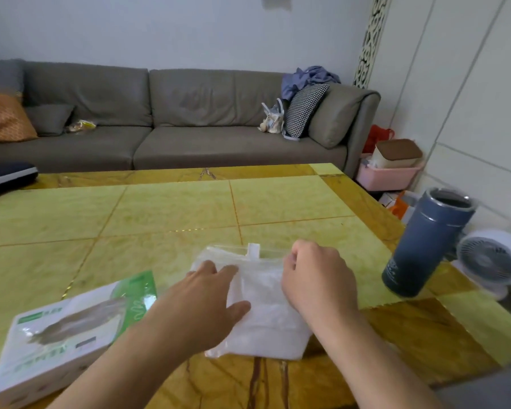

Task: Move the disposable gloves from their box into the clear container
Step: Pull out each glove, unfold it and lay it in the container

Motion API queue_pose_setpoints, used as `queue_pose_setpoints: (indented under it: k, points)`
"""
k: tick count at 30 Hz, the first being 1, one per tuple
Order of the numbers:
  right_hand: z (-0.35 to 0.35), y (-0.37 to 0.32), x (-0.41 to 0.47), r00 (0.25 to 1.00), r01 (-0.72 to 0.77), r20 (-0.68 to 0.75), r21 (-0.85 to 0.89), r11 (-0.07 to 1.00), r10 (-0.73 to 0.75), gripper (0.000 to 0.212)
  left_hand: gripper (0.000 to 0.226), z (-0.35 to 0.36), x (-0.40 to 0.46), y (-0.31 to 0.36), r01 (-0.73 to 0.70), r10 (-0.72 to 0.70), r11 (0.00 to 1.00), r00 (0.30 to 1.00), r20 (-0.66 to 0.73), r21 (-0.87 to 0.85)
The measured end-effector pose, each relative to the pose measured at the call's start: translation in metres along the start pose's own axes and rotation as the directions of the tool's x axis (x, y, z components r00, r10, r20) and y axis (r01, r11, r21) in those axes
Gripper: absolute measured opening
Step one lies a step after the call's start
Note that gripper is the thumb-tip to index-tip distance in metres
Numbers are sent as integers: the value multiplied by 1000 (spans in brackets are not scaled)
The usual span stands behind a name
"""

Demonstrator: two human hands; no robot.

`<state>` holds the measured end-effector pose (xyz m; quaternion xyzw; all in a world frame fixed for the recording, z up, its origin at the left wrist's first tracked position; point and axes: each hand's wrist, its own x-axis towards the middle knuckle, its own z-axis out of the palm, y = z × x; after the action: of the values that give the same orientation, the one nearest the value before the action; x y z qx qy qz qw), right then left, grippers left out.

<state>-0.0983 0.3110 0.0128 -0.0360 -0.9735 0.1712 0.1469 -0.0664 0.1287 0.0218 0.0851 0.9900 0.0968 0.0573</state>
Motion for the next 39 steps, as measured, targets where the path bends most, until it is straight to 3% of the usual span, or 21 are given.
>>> queue_pose_setpoints:
  k: [2, 9, 13, 17, 19, 21, 23, 25, 28, 30, 34, 39]
  points:
    - [-4, -1, 0, 999, -9, 49, -33, 999, 11, 4, 70, -5, 6, -4, 4, -5, 1000, 999, 44, 21]
    - [-13, -7, -8, 991, 2, 133, -93, 996, 11, 49, 47, -8, 20, 6, 29, -51, 988, 989, 140, 152]
    - [-21, -8, -10, 993, 96, 73, -84, 992, -90, 67, 42, -4, 19, 8, 51, -75, 989, 982, 174, 136]
    - [-30, -15, -12, 920, 378, 89, 46, 925, -381, 41, 44, 0, 19, 12, 42, -65, 992, 979, 195, 122]
    - [-30, -16, -15, 890, 394, 185, 144, 908, -416, 24, 45, 0, 20, 13, 45, -66, 994, 975, 212, 100]
    - [-26, -13, -16, 860, 355, 327, 169, 919, -392, 22, 51, -2, 21, 8, 44, -52, 998, 972, 227, 41]
    - [-24, -10, -14, 817, 334, 457, 124, 935, -352, 39, 56, -7, 20, -1, 41, -34, 999, 975, 222, -28]
    - [-26, -7, -13, 796, 329, 507, 96, 940, -330, 55, 45, -12, 16, -6, 48, -28, 993, 982, 187, -106]
    - [-25, -7, -14, 792, 366, 509, 45, 930, -337, 67, 22, -19, 2, -4, -22, 15, 992, 998, -55, -127]
    - [-24, -8, -14, 792, 363, 519, 23, 931, -322, 66, 19, -24, -14, 7, -108, 83, 985, 980, -183, -132]
    - [-21, -13, -12, 783, 327, 558, 8, 945, -275, 55, 19, -18, -37, 24, -209, 195, 969, 975, -110, -132]
    - [-14, -14, -13, 768, 340, 593, -56, 939, -242, 74, 35, -2, -30, 11, -112, 110, 993, 991, 75, 24]
